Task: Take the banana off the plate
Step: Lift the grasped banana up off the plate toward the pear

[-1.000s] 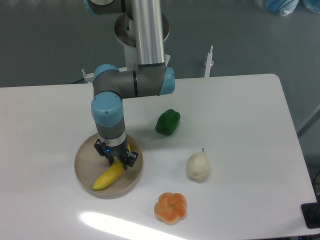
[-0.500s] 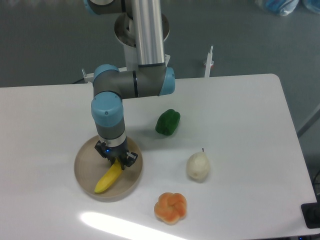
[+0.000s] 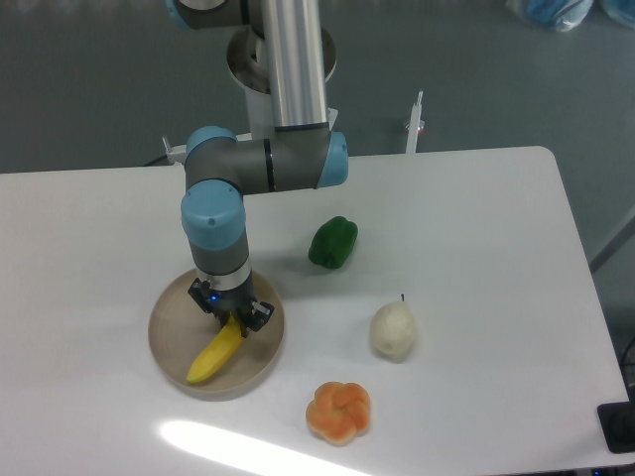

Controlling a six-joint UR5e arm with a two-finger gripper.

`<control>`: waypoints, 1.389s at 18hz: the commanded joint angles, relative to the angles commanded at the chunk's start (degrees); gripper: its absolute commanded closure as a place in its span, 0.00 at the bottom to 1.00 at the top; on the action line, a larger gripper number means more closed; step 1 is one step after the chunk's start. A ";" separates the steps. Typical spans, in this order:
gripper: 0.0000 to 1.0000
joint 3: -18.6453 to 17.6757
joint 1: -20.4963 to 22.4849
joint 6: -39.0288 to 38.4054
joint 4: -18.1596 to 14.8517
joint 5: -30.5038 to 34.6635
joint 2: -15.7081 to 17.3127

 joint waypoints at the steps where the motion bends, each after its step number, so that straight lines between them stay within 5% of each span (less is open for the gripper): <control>1: 0.66 0.09 0.26 0.87 -0.09 -0.17 0.88; 8: 0.68 2.98 6.85 12.38 -5.35 0.35 4.75; 12: 0.68 8.86 11.86 19.85 -13.18 0.62 5.72; 18: 0.68 11.60 16.61 26.18 -13.19 0.18 5.64; 25: 0.68 12.04 16.44 26.72 -13.10 0.62 5.46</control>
